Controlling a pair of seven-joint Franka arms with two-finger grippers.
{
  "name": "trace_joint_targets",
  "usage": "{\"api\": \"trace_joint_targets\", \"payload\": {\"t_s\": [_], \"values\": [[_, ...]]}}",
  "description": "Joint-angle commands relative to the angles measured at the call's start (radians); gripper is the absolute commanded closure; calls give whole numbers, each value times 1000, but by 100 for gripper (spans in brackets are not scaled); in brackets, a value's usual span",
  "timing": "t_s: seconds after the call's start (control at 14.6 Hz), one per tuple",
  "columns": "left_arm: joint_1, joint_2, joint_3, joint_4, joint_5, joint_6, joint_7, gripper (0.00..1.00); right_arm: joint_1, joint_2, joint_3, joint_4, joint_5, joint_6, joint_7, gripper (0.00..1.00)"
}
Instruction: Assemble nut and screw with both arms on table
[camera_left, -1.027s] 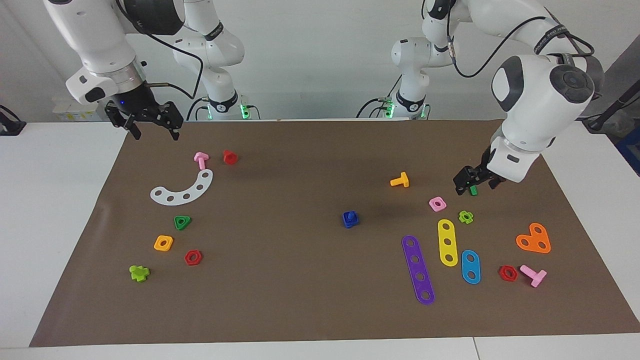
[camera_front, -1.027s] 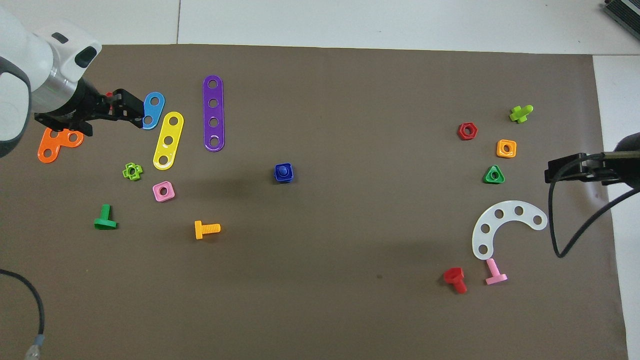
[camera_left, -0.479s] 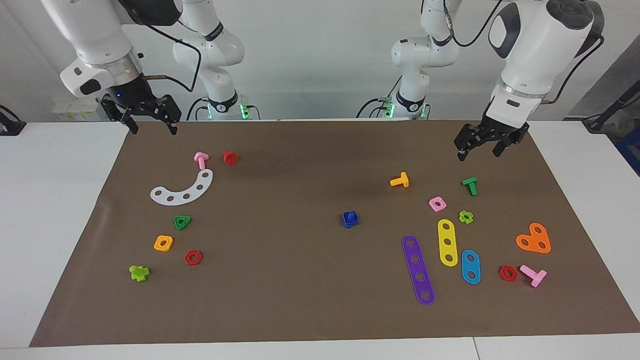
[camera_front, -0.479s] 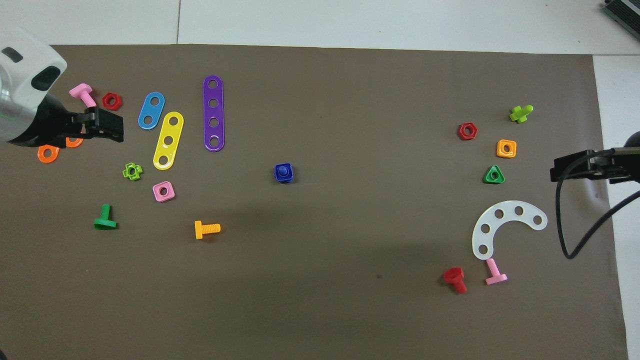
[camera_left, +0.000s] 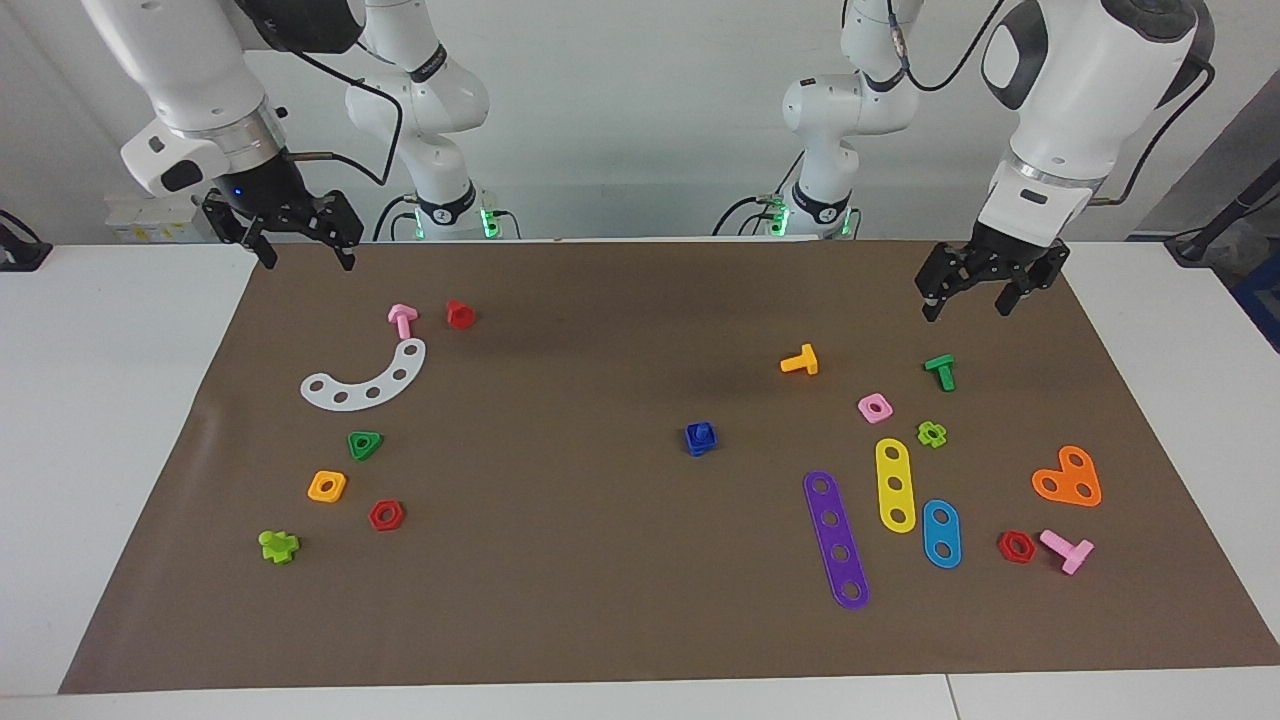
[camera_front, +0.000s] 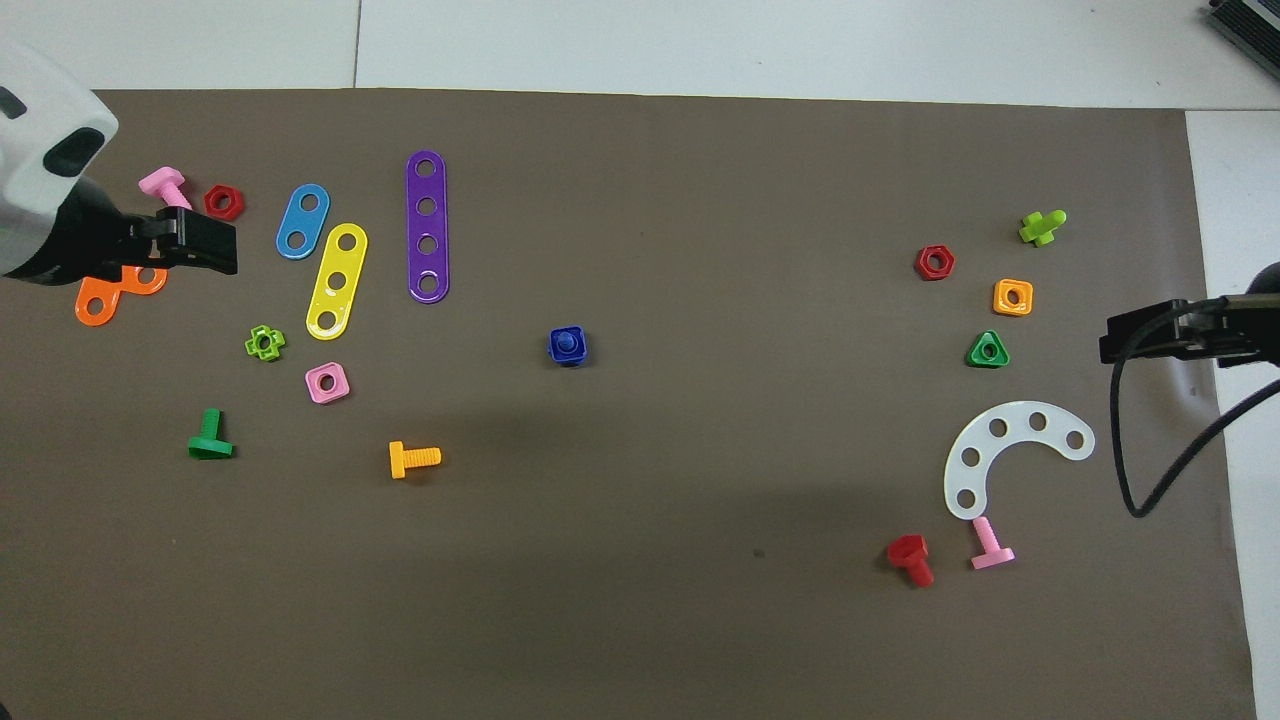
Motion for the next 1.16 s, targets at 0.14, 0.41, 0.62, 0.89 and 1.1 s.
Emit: {"api": "trace_joint_targets", "payload": {"t_s": [0.14, 0.41, 0.62, 0.89, 1.1], "values": [[2, -10, 4, -2, -9, -5, 141, 0, -6, 6, 5, 10, 0, -15, -1, 0], [2, -12, 4, -2, -11, -33, 138, 0, -4, 6, 5, 10, 1, -13, -1, 0], [4, -13, 4, 0, -14, -63, 136, 0, -6, 6, 5, 10, 1, -12, -1, 0], [4, -13, 4, 0, -15, -68, 136, 0, -6, 6, 5, 6, 1, -5, -2, 0], [4, -13, 4, -2, -15, -62, 125, 0, -6, 5, 6, 6, 0, -4, -1, 0]]}}
